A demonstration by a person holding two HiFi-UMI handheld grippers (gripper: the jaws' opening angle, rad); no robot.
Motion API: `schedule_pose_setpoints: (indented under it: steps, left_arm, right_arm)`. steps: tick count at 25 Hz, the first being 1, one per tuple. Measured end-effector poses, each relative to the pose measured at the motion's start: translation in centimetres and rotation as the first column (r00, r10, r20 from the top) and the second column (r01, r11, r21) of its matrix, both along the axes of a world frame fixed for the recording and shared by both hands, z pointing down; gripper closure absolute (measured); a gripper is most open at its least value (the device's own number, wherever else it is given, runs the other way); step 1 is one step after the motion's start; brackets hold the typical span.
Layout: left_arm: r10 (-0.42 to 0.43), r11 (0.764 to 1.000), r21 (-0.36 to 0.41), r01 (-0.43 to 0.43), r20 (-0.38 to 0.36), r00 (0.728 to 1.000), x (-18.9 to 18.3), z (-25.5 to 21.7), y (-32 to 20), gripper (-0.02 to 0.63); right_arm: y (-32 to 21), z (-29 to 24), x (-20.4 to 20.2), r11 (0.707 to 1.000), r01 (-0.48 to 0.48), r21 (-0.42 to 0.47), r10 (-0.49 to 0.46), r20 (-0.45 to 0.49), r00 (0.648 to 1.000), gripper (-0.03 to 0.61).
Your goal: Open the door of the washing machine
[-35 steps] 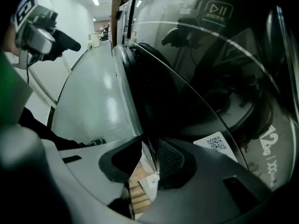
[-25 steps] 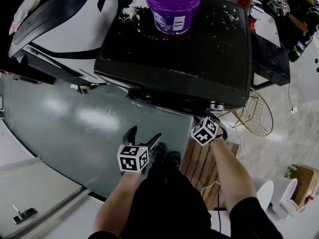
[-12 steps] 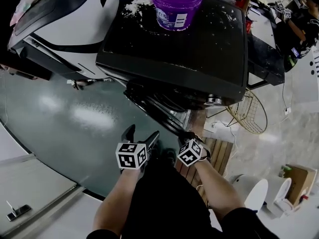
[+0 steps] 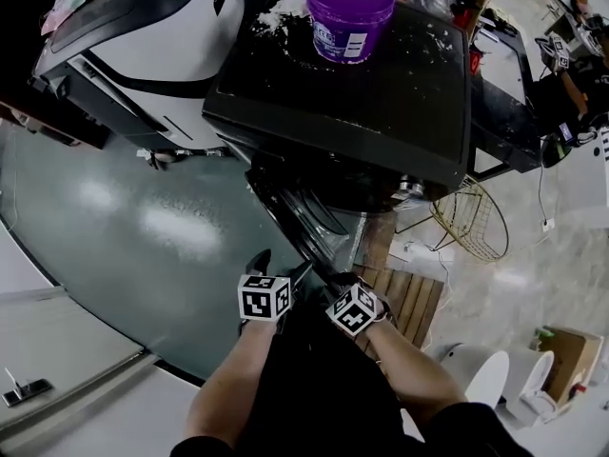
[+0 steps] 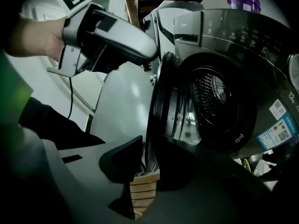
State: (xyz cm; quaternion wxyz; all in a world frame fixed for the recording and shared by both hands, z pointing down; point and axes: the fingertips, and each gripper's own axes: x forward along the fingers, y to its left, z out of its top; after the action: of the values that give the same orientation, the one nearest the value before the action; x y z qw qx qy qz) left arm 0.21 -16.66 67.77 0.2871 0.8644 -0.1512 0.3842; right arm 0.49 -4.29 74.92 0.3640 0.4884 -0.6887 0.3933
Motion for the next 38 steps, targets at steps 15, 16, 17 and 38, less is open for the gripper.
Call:
schedule_pose_setpoints:
  steps: [15,16,17,38]
  left_arm:
    - [0.041,0.998,0.037,-0.046,0.105,0.994,-8.8,2.6,-0.1,0.435]
    - [0.050,0.998,0.035,-0.053,0.099,0.994,-9.4,2.5,-0.4,0.454]
    - [0.062,0.997,0.037,-0.066,0.096,0.993,-10.0,2.5,-0.8,0.472]
    - [0.127,0.985,0.099,-0.141,0.135,0.983,-24.1,3.1,-15.1,0.512]
  right_arm:
    - [-0.5,-6.3,-2.7,0.991,-0.040,0.129,0.031,0.069,0.997,0.523]
    - [-0.9,-6.6,-2.8,0.989,-0.059,0.133,0.050,0.067,0.996,0.525]
    - [-1.6,-7.0,-2.9,0.987,-0.081,0.142,0.071,0.068,0.995,0.526]
    - [-14.3,-16.0,-13.1,0.917,-0.253,0.307,0.246,0.063,0.967,0.563]
